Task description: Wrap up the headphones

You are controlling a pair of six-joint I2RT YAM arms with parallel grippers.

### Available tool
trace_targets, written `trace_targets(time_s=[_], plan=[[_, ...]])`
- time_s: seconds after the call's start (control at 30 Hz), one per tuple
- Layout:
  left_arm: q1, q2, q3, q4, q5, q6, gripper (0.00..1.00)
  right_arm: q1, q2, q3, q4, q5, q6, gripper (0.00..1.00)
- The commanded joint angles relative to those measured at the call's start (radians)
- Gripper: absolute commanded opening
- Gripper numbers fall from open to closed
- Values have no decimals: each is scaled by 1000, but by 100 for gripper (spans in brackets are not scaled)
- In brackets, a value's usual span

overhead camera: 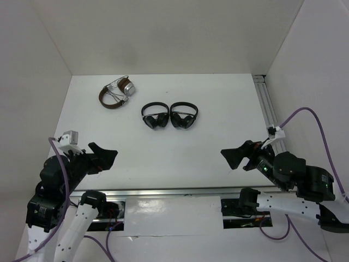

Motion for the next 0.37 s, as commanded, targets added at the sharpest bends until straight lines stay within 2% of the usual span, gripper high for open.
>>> trace_targets(time_s=[0.0,0.33], plan=[[-4,-17,29,16,7,16,100,7,59,-2,-33,-7,13,100],[-4,-26,20,25,27,16,100,7,69,-2,-42,2,32,100]])
